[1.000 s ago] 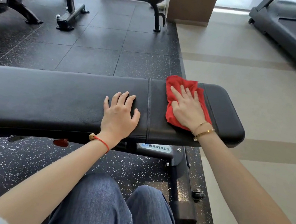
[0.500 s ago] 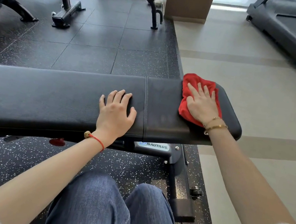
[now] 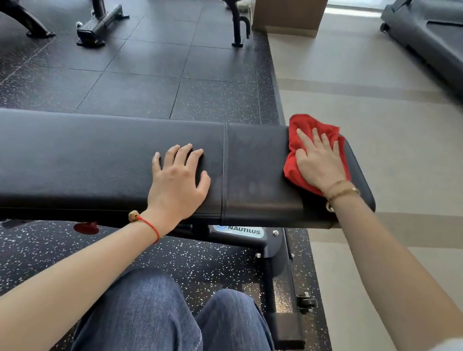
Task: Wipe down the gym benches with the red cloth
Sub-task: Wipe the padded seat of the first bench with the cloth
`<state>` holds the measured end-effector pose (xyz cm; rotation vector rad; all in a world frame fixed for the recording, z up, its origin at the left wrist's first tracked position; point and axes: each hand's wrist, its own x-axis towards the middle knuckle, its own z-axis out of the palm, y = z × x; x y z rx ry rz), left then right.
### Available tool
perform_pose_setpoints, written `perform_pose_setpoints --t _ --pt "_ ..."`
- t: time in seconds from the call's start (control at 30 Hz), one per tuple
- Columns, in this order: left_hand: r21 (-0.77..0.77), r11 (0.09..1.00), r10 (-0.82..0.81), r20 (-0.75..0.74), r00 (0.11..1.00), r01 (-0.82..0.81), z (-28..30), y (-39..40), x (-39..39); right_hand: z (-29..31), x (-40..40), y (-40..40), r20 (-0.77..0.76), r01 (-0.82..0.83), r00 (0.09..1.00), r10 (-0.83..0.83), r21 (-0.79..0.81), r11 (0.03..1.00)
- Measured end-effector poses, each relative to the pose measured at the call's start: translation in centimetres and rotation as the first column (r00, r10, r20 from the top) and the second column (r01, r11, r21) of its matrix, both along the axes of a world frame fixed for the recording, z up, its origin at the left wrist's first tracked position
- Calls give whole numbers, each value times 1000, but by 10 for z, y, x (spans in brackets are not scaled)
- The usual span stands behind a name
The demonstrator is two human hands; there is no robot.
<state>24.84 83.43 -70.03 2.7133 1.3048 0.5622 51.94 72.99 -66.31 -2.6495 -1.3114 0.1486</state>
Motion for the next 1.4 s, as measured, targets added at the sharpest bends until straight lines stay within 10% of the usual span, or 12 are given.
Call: perform_pose_setpoints --t 0.3,0.67,0.93,1.4 --pt "-8 1000 -8 24 1000 8 1 0 -1 -13 -67 -47 126 -266 959 252 108 958" --pt "-8 1000 -17 25 1000 18 1 1 -5 2 25 5 -50 69 996 -71 -42 997" --pt "0 1000 -28 16 999 28 3 2 -6 -15 -20 -71 163 35 986 -46 69 997" --pt "-5 1000 -8 17 1000 8 4 -1 -2 -3 31 -18 13 93 996 -93 10 996"
